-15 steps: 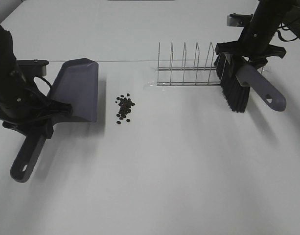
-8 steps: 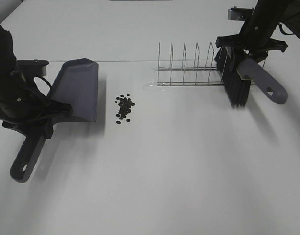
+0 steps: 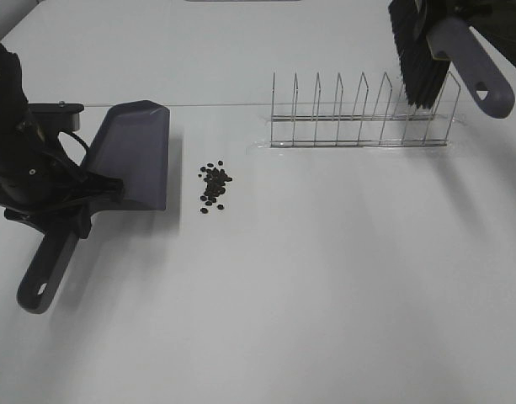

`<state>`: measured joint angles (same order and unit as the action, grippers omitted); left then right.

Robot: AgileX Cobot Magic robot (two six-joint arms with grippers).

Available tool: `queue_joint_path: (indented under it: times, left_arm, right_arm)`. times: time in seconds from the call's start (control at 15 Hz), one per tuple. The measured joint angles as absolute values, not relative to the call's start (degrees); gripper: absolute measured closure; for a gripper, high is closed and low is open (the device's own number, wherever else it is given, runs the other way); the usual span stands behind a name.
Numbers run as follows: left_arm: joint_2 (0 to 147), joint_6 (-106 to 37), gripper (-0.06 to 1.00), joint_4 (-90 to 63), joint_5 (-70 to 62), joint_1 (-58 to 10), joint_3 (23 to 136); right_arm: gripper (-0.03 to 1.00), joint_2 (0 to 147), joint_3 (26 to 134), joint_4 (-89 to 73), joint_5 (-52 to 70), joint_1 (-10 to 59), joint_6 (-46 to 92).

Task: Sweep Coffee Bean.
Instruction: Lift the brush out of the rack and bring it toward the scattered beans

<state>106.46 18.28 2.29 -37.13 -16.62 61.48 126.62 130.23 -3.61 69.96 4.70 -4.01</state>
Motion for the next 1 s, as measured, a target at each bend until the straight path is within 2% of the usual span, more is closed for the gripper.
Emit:
queue_joint_path:
  times: [0.27, 0.53, 0.6, 0.8, 1.0]
  left_arm:
    - [106.46, 18.28, 0.59, 2.35, -37.13, -16.62, 61.48]
    - [106.46, 18.28, 0.59, 2.52, -35.75, -16.62, 61.48]
    - [106.74, 18.28, 0.59, 2.52, -35.75, -16.62, 61.48]
    - [110.18, 18.28, 0.59, 2.52, -36.78, -16.62, 61.48]
    - [113.90, 18.28, 0.59, 2.12, -36.61, -17.59, 61.42]
  right_arm:
    - [0.60, 116.20, 118.66, -2.75, 70.13, 7.16, -4.07]
    - [0.60, 110.58, 104.51, 10.49, 70.07, 19.19, -10.20]
    - [0.60, 110.70, 98.72, 15.24, 69.96, 24.69, -13.41]
    - [0.60, 110.70, 94.48, 15.76, 67.49, 27.85, -15.99]
    - [0.60, 112.36, 93.91, 16.33, 66.06, 28.02, -17.70]
